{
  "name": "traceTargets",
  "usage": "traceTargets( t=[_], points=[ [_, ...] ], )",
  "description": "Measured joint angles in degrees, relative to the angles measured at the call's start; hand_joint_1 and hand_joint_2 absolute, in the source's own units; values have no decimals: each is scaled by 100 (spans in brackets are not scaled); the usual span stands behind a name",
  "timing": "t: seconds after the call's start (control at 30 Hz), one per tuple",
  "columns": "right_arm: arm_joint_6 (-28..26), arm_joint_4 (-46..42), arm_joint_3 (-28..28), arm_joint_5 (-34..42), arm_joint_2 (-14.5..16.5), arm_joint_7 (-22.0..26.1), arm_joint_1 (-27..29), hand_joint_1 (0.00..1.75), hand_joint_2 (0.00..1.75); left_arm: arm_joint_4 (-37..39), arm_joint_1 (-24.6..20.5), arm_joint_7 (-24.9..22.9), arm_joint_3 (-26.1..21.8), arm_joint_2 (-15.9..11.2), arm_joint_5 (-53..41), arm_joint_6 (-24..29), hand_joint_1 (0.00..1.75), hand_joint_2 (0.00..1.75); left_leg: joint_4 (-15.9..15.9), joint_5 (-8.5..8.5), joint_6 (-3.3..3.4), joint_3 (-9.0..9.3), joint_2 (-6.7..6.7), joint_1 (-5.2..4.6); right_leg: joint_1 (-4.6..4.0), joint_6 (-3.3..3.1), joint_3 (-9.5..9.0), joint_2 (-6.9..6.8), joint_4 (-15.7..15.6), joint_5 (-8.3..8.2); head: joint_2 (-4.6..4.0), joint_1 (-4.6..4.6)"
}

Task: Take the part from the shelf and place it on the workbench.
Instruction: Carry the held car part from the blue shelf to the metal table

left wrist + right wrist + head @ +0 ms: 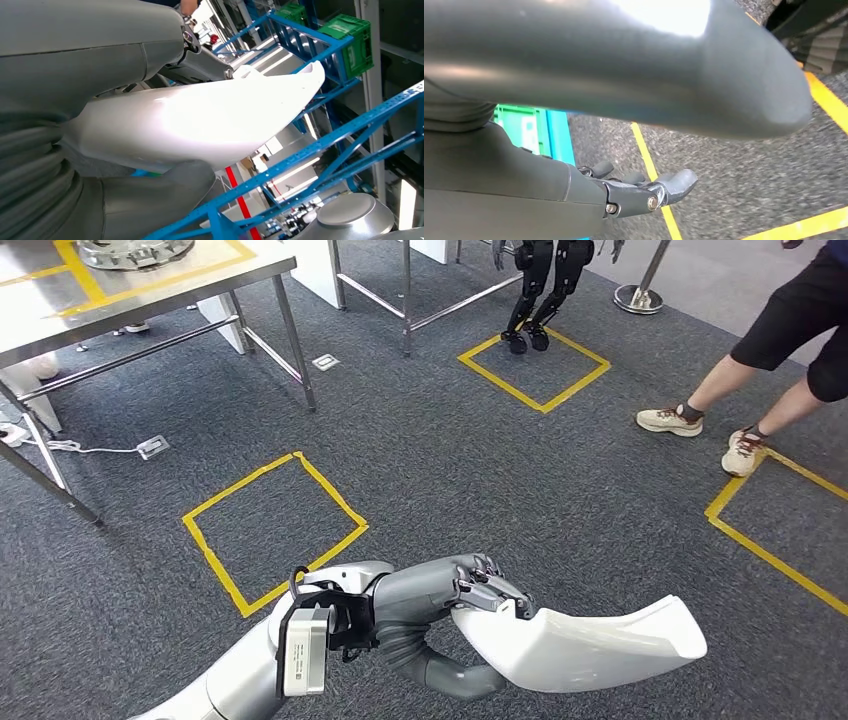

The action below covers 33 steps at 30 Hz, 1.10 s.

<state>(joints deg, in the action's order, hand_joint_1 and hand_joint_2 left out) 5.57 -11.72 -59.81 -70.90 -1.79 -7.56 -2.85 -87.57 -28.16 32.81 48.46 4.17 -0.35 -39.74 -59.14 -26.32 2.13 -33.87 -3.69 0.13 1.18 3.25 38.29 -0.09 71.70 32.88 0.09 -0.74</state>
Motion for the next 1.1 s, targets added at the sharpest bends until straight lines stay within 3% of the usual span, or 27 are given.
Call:
traceTargets(
  t=[0.07, 0.1, 0.17, 0.2, 0.23, 0.3, 0.37, 0.43, 0.47, 0.5, 0.57, 0.63, 0.67, 0.73, 0.8, 0.87, 0.93, 0.97, 1.0, 1.03, 1.1],
  points=[
    [0, 0, -15, 0, -1, 0, -5, 0, 0, 3, -5, 1, 0, 10, 0, 0, 175, 175, -51, -15, -50, -20, -143, 10, 51, 18, -350, 227, -766, -357, 0, 5],
    [-1, 0, -17, 0, 0, 0, -8, 0, 0, 4, -11, 0, 1, 18, -1, 0, 175, 175, -73, -17, -91, -45, -213, 11, 69, 9, -476, 355, -1047, -437, 0, 10],
    [-2, 0, -19, -2, 2, -4, -11, 0, 0, 5, -18, -2, 6, 28, -6, 0, 175, 175, -75, 7, -186, -99, -340, 18, 63, -48, -546, 471, -1225, -422, 0, 19],
    [-2, 0, -19, -4, 2, -7, -12, 0, 0, 6, -20, -3, 10, 30, -13, 0, 175, 175, -59, 30, -233, -125, -404, 26, 59, -100, -543, 396, -1236, -441, 0, 21],
    [-3, -1, -19, -7, 5, -9, -15, 0, 0, 5, -19, -4, 14, 26, -22, 1, 175, 175, -58, 37, -267, -140, -372, 32, 58, -147, -549, 323, -1253, -459, 0, 21],
    [-6, -1, -19, -17, 12, 1, -19, 0, 0, 6, -31, -4, 26, 17, -49, 9, 175, 175, -264, -100, -313, -254, -82, 20, 64, -243, -562, 175, -1290, -485, 0, -5],
    [-8, -1, -19, -32, 15, 14, -2, 0, 0, 12, -46, -2, 46, 9, -71, 22, 175, 175, -901, -451, -337, -550, 239, 14, 40, -297, -563, 12, -1299, -480, 0, -38],
    [-7, -1, -19, -44, 14, 19, 18, 0, 0, 30, -47, 0, 65, -8, -85, 31, 175, 175, -1524, -687, -357, -836, 307, 23, 19, -311, -559, -169, -1294, -472, 0, -43],
    [-5, -1, -19, -48, 14, 20, 18, 0, 0, 40, -46, 0, 74, -20, -91, 34, 175, 175, -1588, -662, -358, -854, 319, 25, 13, -312, -559, -252, -1292, -469, 0, -43],
    [-3, 0, -19, -51, 14, 22, 11, 0, 0, 48, -44, 0, 80, -30, -94, 39, 175, 175, -1426, -540, -351, -756, 342, 25, 9, -308, -564, -327, -1289, -464, 0, -43],
    [0, 0, -19, -57, 15, 26, -6, 0, 0, 51, -45, 1, 90, -39, -98, 55, 175, 175, -677, -229, -300, -340, 530, 3, -6, -281, -587, -461, -1282, -445, 0, -43],
    [0, 0, -19, -61, 15, 28, -15, 0, 0, 51, -49, 4, 94, -38, -100, 76, 175, 175, -139, -89, -216, -58, 701, -32, -33, -221, -608, -568, -1274, -423, 0, -39],
    [0, 0, -19, -62, 15, 28, -18, 0, 0, 51, -50, 7, 95, -39, -102, 84, 175, 175, -69, -94, -176, -36, 715, -52, -41, -186, -616, -618, -1277, -420, 0, -37],
    [0, -1, -19, -63, 15, 31, -36, 0, 0, 49, -48, 9, 97, -47, -110, 90, 175, 175, -45, -53, -111, -50, 582, -43, -29, -115, -643, -684, -1289, -417, 0, -36],
    [0, -1, -19, -63, 16, 37, -49, 0, 0, 48, -54, 14, 100, -45, -126, 91, 175, 175, -1, -9, -47, -41, 459, -4, -6, -49, -595, -458, -1125, -285, 0, -21],
    [0, 0, -19, -62, 15, 40, -34, 0, 0, 51, -61, 20, 105, -35, -139, 92, 175, 175, 18, 15, -6, -42, 339, 18, 6, -8, -326, -128, -538, 49, 0, 7],
    [0, 0, -19, -62, 11, 41, -7, 0, 0, 67, -59, 19, 113, -33, -152, 92, 175, 175, 10, 22, 10, -61, 195, 17, 3, 5, 22, -36, 134, 303, 0, 22],
    [1, 0, -19, -62, 10, 43, -1, 0, 0, 75, -57, 18, 118, -34, -164, 92, 175, 175, 2, 24, 10, -67, 116, 17, 6, 6, 99, -27, 250, 282, 0, 24],
    [1, 0, -19, -62, 11, 44, 0, 0, 0, 81, -56, 17, 124, -34, -176, 92, 175, 175, -10, 26, 5, -69, 37, 19, 13, 4, 66, -16, 142, 148, 0, 25],
    [1, -1, -19, -62, 10, 46, -3, 0, 0, 84, -57, 17, 130, -34, -187, 93, 175, 175, -23, 26, -4, -69, -39, 22, 26, -1, -73, 20, -173, -62, 0, 27],
    [1, -1, -19, -61, 9, 49, -10, 0, 0, 83, -60, 17, 138, -31, -198, 96, 175, 175, -57, 24, -52, -87, -177, 24, 56, -17, -417, 261, -927, -378, 0, 32]
  ],
)
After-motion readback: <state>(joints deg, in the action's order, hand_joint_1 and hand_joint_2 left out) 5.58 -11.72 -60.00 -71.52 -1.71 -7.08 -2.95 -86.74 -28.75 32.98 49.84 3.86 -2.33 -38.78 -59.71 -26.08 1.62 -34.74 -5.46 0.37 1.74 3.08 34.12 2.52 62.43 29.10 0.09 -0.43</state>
